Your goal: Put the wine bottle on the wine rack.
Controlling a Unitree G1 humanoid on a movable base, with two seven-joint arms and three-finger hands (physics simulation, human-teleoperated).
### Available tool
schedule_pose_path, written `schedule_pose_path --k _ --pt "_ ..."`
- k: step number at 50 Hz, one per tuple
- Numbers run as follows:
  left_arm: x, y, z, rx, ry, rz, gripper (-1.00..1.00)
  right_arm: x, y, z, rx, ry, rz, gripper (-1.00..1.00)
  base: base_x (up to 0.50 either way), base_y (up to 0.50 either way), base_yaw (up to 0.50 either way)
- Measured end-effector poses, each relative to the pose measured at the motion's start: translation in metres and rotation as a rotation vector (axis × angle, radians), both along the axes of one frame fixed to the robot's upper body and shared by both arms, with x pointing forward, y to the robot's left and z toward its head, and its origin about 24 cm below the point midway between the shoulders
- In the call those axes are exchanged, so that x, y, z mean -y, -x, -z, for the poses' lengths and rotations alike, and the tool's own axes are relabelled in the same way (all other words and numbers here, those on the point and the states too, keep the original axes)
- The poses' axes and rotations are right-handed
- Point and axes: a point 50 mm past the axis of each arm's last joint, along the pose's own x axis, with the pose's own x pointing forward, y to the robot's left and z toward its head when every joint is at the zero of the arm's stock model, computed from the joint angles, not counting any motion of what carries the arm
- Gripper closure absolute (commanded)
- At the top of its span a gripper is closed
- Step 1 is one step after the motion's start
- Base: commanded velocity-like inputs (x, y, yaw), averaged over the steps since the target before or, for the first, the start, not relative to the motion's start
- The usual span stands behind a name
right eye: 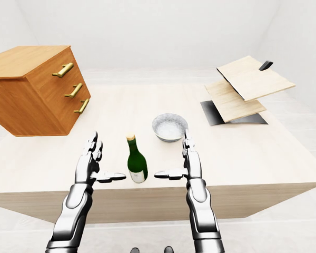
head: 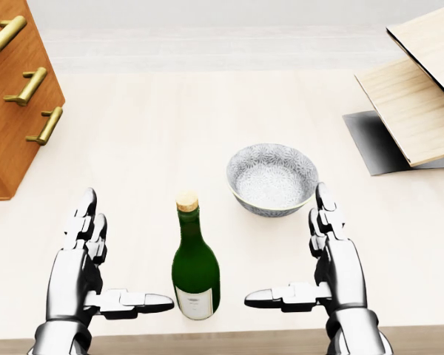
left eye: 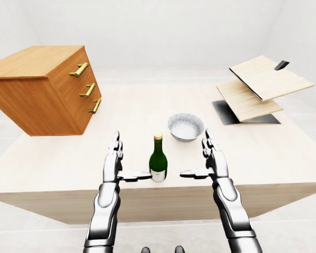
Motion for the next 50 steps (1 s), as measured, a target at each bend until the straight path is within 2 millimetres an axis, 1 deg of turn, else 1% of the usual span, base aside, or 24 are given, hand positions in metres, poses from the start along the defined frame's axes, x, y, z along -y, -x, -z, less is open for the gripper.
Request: schedule_pose_path --k 6,10,15,21,26,36,42,50 --pt "-0.002 0.007 -0.005 0.016 -0.004 0.002 -1.00 0.005 0.000 0.000 0.008 -0.002 0.002 -1.00 0.00 0.00 0.00" --pt "-0.004 0.014 -0.016 0.048 -0.011 -0.006 -1.00 0.007 0.000 -0.004 0.016 -0.004 0.004 -1.00 0.00 0.00 0.00" --pt "-0.006 0.025 -0.035 0.104 -0.016 -0.018 -1.00 0.008 0.001 -0.009 0.025 -0.005 0.004 -1.00 0.00 0.00 0.00" --pt "-0.008 0.041 -0.067 0.240 -0.029 -0.034 -1.00 0.008 0.003 -0.019 0.041 -0.012 0.002 -1.00 0.00 0.00 0.00" --pt "-0.008 0.055 -0.092 0.348 -0.035 -0.042 -1.00 0.008 0.007 -0.030 0.090 -0.014 -0.005 -1.00 0.00 0.00 0.00" --pt "-0.007 0.082 -0.128 0.511 -0.038 -0.047 -1.00 0.007 0.015 -0.047 0.164 -0.020 -0.018 -1.00 0.00 0.00 0.00" --pt "-0.009 0.094 -0.141 0.576 -0.018 -0.054 -1.00 0.007 0.019 -0.053 0.187 -0.032 -0.024 -1.00 0.00 0.00 0.00" --pt "-0.011 0.103 -0.148 0.611 -0.004 -0.059 -1.00 0.007 0.023 -0.054 0.195 -0.051 -0.045 -1.00 0.00 0.00 0.00"
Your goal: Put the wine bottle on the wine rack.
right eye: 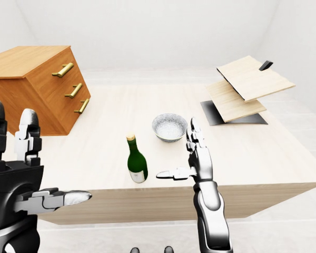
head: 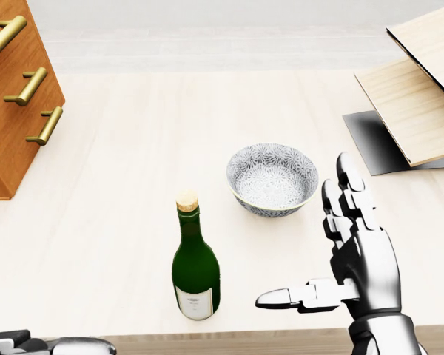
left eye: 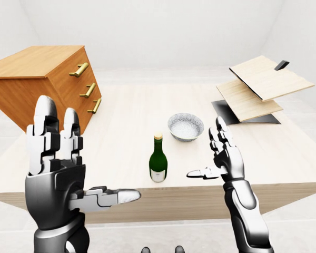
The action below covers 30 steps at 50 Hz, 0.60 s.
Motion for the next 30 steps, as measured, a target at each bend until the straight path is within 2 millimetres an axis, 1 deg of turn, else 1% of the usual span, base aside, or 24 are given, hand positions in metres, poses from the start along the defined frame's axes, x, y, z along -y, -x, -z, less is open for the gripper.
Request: schedule_pose_path --k 5,27,30 --pt "0.0008 0.0031 -0.0026 0.013 0.005 0.004 -1.00 -0.0007 0.0017 0.0008 -0.003 -0.003 -0.011 -1.00 0.00 0.00 0.04" --pt "0.0026 0.0078 -0.0055 0.025 0.020 0.020 -1.00 -0.0020 0.0052 0.0059 -0.025 0.007 -0.032 -1.00 0.00 0.00 0.49" --pt "0.0028 0.0077 -0.0050 0.022 0.021 0.020 -1.00 -0.0010 0.0054 0.0056 -0.024 0.009 -0.022 -1.00 0.00 0.00 0.00"
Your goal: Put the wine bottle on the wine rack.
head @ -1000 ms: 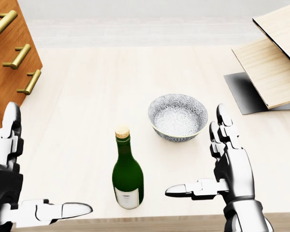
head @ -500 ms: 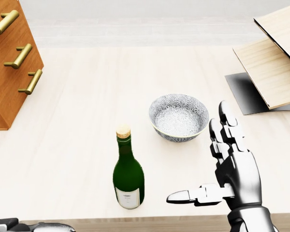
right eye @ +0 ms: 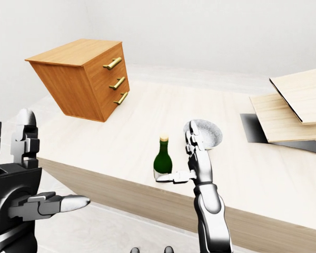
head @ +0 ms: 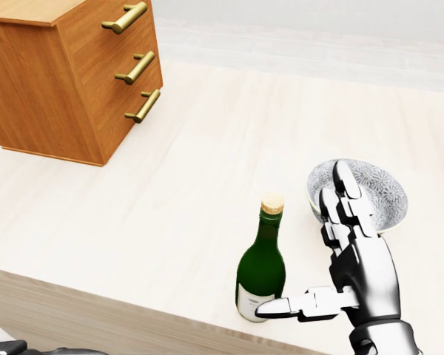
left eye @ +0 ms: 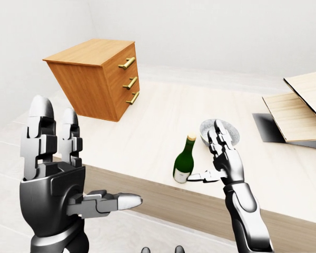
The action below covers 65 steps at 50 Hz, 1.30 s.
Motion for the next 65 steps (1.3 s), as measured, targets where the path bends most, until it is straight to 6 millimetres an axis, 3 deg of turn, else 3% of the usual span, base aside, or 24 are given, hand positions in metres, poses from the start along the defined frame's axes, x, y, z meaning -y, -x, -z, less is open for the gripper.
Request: schedule_pose_path --k 7,28,49,65 --pt "0.001 0.001 0.000 -0.002 0.000 0.000 -1.00 0.004 0.001 -0.001 0.004 -0.003 0.025 -1.00 0.01 -0.04 0.00" --pt "0.000 0.003 0.004 -0.033 0.006 -0.002 -1.00 0.005 0.002 0.003 -0.013 -0.005 0.038 -1.00 0.14 -0.48 0.00" --pt "-0.002 0.004 0.006 -0.048 0.011 -0.009 -1.00 0.002 -0.001 0.009 -0.022 0.006 0.028 -1.00 0.00 0.00 0.00" --pt "-0.003 0.004 0.006 -0.048 0.012 -0.009 -1.00 0.000 -0.002 0.012 -0.034 0.005 0.019 -1.00 0.13 -0.41 0.00"
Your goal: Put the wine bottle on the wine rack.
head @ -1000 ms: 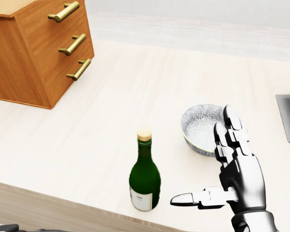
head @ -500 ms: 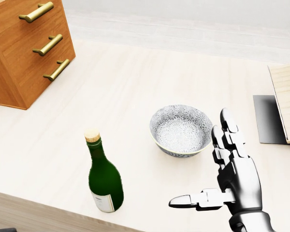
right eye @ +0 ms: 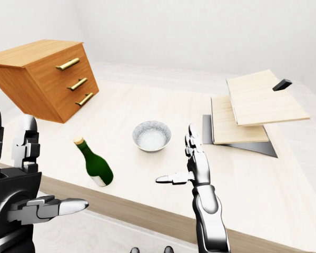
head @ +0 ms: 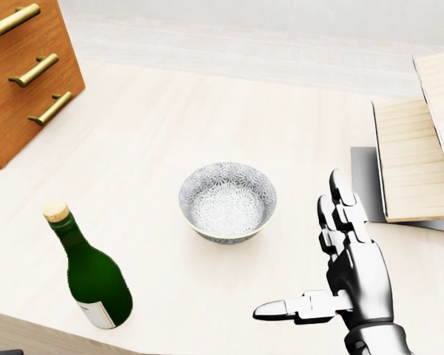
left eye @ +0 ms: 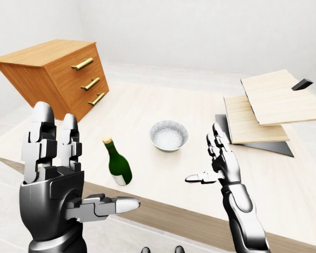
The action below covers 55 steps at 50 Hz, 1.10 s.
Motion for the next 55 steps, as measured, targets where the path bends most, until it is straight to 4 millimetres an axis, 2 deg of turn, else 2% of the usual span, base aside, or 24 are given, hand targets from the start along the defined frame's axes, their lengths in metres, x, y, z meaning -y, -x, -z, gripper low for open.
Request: schedule_pose_path --k 20,30,55 --pt "-0.001 0.001 0.001 -0.005 -0.005 -0.003 -1.00 -0.002 -0.003 0.004 -0.001 0.009 -0.001 -1.00 0.07 -0.05 0.00" --pt "-0.002 0.001 0.003 -0.015 -0.004 -0.005 -1.00 -0.005 -0.002 0.002 0.009 0.016 -0.013 -1.00 0.40 0.11 0.00" --pt "-0.003 0.002 0.006 -0.031 -0.004 -0.008 -1.00 -0.010 -0.001 0.003 -0.015 0.013 -0.019 -1.00 0.00 0.00 0.00"
